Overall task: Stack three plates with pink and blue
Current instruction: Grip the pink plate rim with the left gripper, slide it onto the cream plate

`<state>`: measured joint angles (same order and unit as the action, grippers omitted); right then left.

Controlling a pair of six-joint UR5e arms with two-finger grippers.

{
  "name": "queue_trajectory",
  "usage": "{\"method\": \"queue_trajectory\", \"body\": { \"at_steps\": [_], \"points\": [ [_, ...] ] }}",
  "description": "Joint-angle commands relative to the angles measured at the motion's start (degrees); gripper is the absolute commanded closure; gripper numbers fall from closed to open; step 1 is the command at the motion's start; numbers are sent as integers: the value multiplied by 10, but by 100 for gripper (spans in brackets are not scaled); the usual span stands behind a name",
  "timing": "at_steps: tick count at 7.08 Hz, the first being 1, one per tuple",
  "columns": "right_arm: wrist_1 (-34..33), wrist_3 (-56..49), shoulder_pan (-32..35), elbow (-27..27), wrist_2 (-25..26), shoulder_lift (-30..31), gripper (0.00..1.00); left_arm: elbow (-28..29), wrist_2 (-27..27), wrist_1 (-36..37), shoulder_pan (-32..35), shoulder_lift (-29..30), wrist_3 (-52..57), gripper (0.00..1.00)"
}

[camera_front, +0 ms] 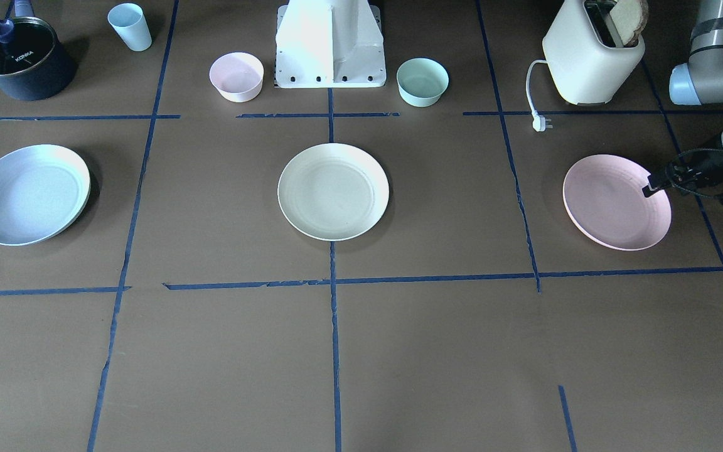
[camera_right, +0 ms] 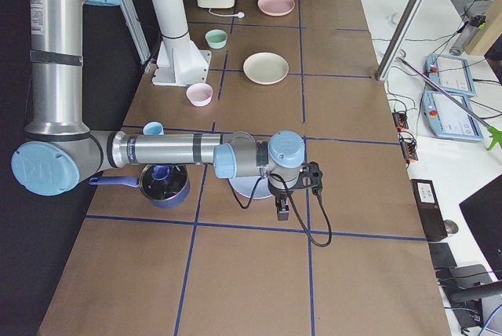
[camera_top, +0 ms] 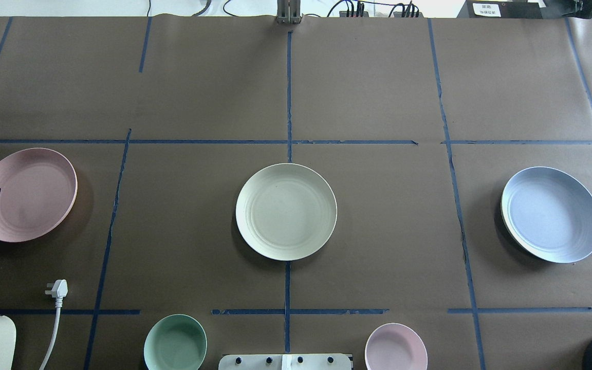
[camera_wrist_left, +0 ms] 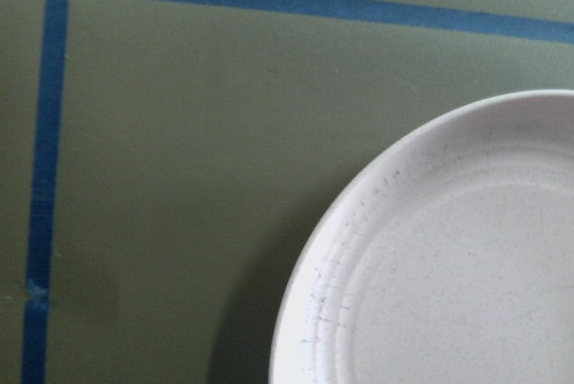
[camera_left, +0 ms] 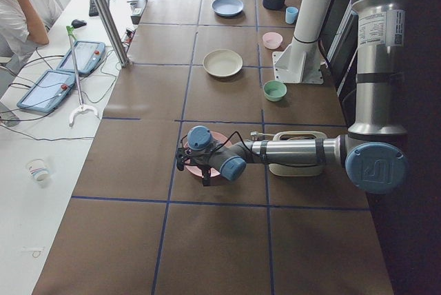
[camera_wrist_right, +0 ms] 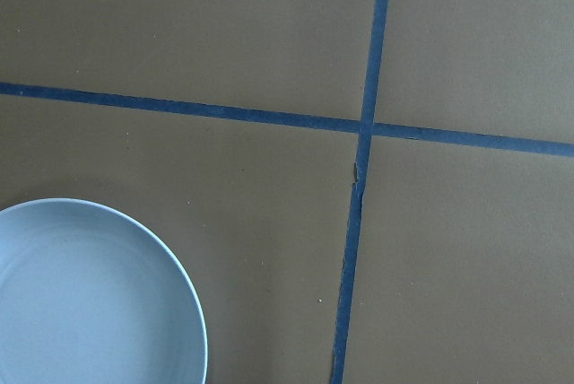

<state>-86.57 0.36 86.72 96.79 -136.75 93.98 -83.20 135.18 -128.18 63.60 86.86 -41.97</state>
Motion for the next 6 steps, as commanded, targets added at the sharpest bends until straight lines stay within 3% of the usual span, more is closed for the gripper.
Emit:
{"method": "queue_trajectory", "body": {
  "at_steps": [1,2,3,5,6],
  "points": [
    [1,0,-2,0,0,0,0,12,0,-8,-4,8,-5,79],
    [1,-1,-7,-1,3,1,0,12,0,-8,-4,9,-3,96],
    [2,0,-7,-3,3,3,0,11,2,-8,-4,16,-5,100],
    [3,-6,-7,-2,3,3,0,-27,8,-14,-4,61,-48,100],
    [4,-9,-8,-1,3,3,0,-51,58,-15,-18,106,-104,100]
  ]
}}
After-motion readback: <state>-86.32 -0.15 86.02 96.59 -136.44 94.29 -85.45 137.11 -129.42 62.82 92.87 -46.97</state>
